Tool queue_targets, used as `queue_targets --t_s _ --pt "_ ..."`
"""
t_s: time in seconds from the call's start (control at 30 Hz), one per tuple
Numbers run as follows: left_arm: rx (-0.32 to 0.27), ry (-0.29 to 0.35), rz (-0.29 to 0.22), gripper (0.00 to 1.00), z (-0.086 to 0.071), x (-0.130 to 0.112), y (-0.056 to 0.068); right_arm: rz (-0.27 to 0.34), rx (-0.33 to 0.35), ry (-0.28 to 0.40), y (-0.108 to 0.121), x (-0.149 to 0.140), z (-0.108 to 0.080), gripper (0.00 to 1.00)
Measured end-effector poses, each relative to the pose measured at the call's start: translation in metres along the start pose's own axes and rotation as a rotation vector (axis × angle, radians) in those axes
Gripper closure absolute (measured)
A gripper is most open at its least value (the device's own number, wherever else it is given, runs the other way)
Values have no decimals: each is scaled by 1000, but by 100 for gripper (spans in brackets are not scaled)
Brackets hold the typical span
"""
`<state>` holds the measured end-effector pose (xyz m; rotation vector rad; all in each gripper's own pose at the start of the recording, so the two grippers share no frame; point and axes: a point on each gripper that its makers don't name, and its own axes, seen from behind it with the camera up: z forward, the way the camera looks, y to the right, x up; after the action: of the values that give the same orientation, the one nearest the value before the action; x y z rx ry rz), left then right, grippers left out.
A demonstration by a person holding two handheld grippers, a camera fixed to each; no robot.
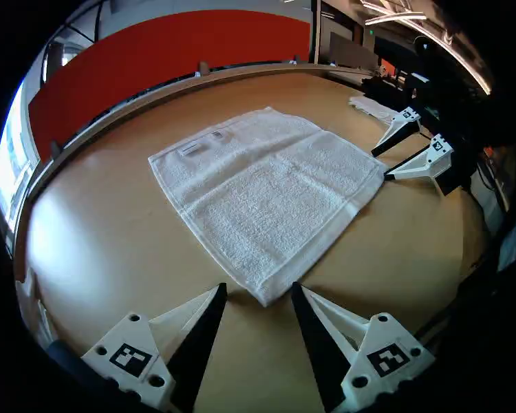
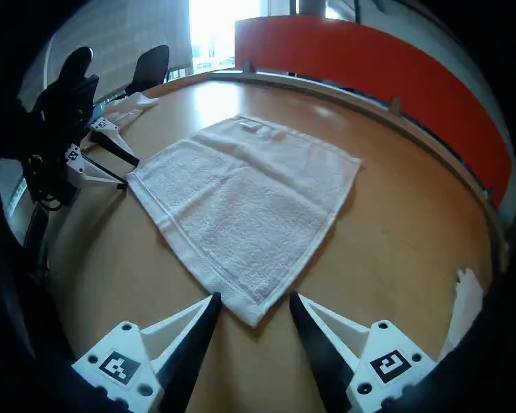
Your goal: Fold towel
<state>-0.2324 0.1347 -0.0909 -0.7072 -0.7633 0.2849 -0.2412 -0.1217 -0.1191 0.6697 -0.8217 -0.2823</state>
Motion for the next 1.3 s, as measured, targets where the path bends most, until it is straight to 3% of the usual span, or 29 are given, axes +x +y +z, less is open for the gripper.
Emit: queue_targets --t_s 0.23,0.33,0.47,0.7,0.83,1.0,1.1,1.3 --pt "-2 -6 4 34 0 0 1 -4 3 -1 1 0 2 24" --pt "-2 -11 2 38 1 0 2 -5 5 -2 1 1 3 31" --pt "-6 -17 3 48 1 1 5 -9 10 -2 1 1 4 42" --pt "-3 -23 -4 70 2 2 6 -8 12 -1 -1 1 4 50" --pt "3 -31 -22 78 2 3 5 -2 12 -2 0 1 4 60" --pt "12 -38 -58 87 1 4 3 15 37 -2 -5 2 3 81" --pt "13 -39 -72 87 0 4 3 27 44 8 -8 6 4 89" --pt "7 -43 -78 88 -2 4 6 32 37 8 -7 5 3 90"
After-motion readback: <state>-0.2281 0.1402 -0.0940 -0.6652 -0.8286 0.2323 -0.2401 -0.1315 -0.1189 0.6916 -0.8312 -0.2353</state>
